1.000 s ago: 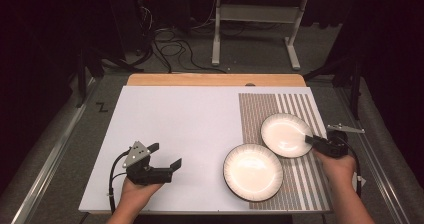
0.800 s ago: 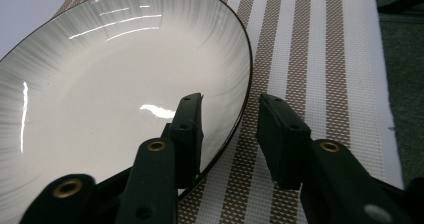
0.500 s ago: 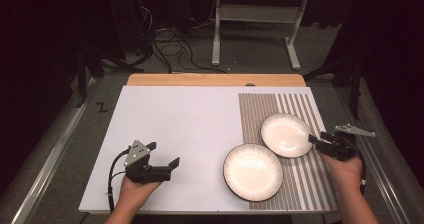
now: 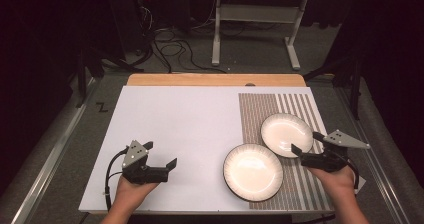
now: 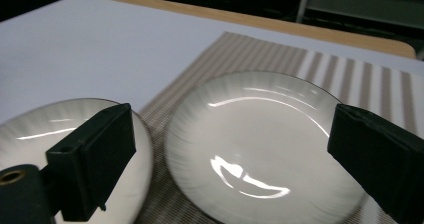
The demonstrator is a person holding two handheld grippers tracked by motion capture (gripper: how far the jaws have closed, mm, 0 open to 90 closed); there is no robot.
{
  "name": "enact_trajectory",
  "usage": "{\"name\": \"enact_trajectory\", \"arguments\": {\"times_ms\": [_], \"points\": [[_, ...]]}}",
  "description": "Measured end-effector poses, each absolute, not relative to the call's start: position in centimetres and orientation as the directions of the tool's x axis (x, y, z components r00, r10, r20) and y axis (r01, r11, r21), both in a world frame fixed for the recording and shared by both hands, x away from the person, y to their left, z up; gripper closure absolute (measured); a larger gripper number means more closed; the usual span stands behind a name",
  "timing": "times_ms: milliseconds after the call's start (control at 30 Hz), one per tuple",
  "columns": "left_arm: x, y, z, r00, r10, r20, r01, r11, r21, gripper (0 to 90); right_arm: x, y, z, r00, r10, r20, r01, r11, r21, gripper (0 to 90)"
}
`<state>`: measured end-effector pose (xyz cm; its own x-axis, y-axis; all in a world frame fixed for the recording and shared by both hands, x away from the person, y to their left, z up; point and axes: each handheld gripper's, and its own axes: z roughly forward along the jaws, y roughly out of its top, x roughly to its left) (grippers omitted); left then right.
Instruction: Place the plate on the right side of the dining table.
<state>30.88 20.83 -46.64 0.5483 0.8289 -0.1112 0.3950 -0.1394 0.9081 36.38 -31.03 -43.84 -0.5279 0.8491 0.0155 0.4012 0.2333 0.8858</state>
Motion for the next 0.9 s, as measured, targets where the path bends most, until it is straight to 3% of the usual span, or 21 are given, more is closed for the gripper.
{"name": "enact_trajectory", "arguments": {"times_ms": [100, 433, 500, 633, 900], "points": [[30.6, 21.1, -46.3, 0.553, 0.826, -0.107, 0.38, -0.136, 0.915, 0.1, 35.2, -28.5, -43.0, -0.575, 0.818, 0.009, 0.36, 0.243, 0.901, 0.2], [29.4, 21.8, -46.3, 0.57, 0.817, -0.088, 0.356, -0.149, 0.923, 0.1, 31.5, -21.4, -42.8, -0.667, 0.745, -0.008, 0.267, 0.25, 0.931, 0.1], [29.4, 21.8, -46.3, 0.568, 0.817, -0.097, 0.358, -0.14, 0.923, 0.1, 30.8, -21.2, -44.0, -0.658, 0.753, 0.018, 0.26, 0.205, 0.944, 0.1], [29.4, 21.5, -46.3, 0.567, 0.818, -0.099, 0.354, -0.133, 0.926, 0.1, 30.2, -21.6, -45.4, -0.68, 0.733, 0.008, 0.296, 0.264, 0.918, 0.1], [29.4, 20.8, -46.4, 0.563, 0.82, -0.109, 0.362, -0.125, 0.924, 0.1, 30.2, -22.9, -45.2, -0.68, 0.733, -0.003, 0.26, 0.246, 0.934, 0.1]]}}
